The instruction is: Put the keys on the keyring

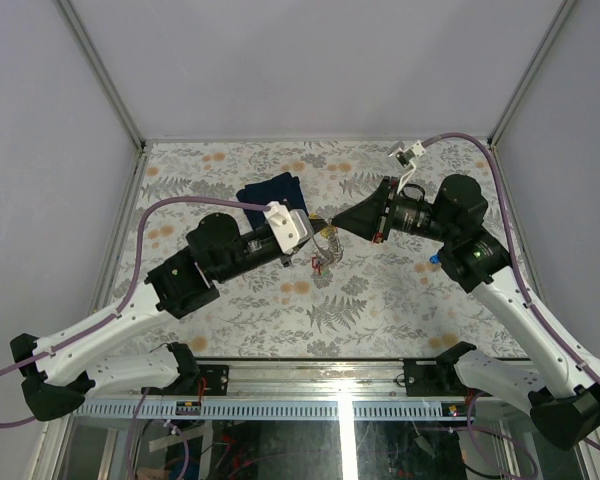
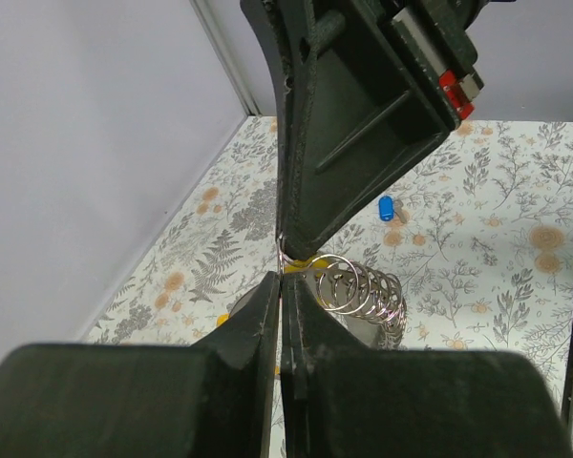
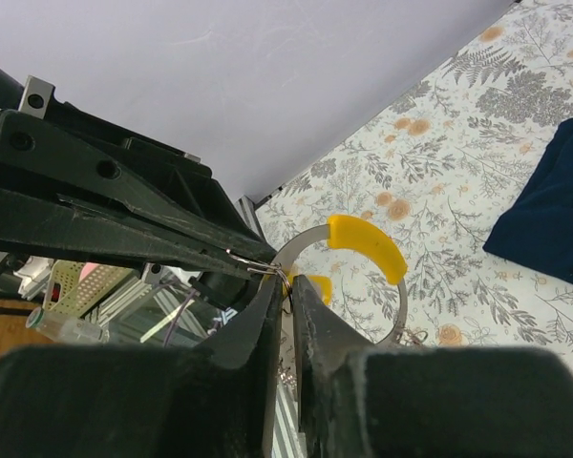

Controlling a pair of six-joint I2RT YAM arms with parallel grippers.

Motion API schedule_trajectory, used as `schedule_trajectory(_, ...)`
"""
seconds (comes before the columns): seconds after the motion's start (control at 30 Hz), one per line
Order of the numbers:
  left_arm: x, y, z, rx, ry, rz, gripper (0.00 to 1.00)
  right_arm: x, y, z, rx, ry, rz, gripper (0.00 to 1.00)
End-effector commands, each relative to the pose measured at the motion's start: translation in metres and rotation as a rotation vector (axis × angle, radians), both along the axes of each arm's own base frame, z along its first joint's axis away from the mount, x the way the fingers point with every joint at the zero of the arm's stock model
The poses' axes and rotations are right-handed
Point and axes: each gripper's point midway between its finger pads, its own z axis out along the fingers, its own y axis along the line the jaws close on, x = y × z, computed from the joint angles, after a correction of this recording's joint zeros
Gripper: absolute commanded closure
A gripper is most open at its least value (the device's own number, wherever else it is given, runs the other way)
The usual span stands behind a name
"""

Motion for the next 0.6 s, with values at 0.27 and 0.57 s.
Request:
schedule_trajectory(0.27, -0.019, 0.006, 0.042, -0.156, -0.03, -0.047, 1.0, -0.024, -0.018, 0.064, 0.091, -0.38, -0.018, 0.65)
schedule_trajectory(0.57, -0.048, 0.008, 0.053, -0.271, 0.062, -0.164, 1.0, -0.058, -0.029, 0.075, 0.123, -0.713, 0.049, 0.63)
